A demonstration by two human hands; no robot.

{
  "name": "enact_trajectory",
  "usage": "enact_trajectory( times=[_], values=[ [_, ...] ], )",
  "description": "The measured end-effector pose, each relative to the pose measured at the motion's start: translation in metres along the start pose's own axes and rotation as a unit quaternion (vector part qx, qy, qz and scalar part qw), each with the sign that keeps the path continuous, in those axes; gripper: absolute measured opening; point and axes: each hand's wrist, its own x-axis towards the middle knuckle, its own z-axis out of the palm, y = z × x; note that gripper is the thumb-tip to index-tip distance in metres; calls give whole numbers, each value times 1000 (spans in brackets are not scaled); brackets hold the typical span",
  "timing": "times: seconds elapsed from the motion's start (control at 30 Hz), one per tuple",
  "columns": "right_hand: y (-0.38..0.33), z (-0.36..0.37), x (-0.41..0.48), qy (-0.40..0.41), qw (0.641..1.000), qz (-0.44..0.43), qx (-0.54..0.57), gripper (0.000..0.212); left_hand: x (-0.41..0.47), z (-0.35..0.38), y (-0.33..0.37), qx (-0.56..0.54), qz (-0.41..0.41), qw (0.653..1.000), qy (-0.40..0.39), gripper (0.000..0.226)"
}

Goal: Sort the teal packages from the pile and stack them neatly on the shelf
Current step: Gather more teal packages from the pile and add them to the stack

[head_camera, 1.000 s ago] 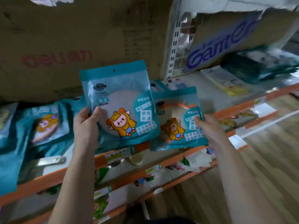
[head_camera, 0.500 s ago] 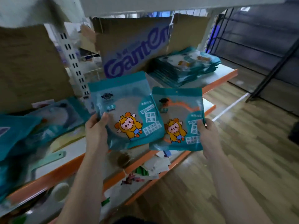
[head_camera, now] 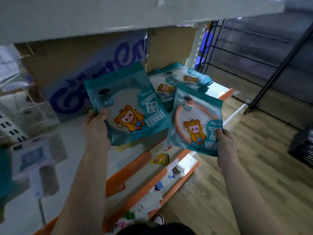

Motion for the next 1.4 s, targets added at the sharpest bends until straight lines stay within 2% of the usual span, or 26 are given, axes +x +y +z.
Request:
enact_trajectory(
  times=[0.1, 0.27, 0.4, 0.53, 0.67, 0.87, 1.03, 1.27, 1.4],
  values=[
    [-19, 5, 41, -17, 1000, -13, 3, 17, 25, 39, 1, 61, 24, 998, -17, 8],
    [-44, 14, 100, -35, 999, -30, -11, 15, 47, 87, -3, 68, 33, 996, -56, 19],
    [-61, 21, 145, -70, 997, -29, -16, 13, 54, 107, -7, 98, 42, 992, -61, 16],
    [-79, 34, 194, -126, 991, -29, -22, 10, 54, 129, -7, 109, 66, 992, -24, 14],
    [-104, 50, 247, -188, 977, -74, -71, 13, 43, 147, -12, 102, 72, 992, 35, 11],
    [-134, 84, 321, -281, 931, -146, -181, 19, 7, 166, -29, 66, 109, 982, 138, 19],
    [-141, 112, 354, -385, 875, -157, -246, 20, -19, 178, -44, 24, 118, 970, 213, 19],
    [-139, 130, 381, -357, 847, -205, -337, 45, -42, 186, -56, 30, 141, 959, 242, 18],
    [-135, 131, 381, -323, 818, -286, -379, 47, -46, 190, -60, 35, 142, 957, 250, 15]
  ],
)
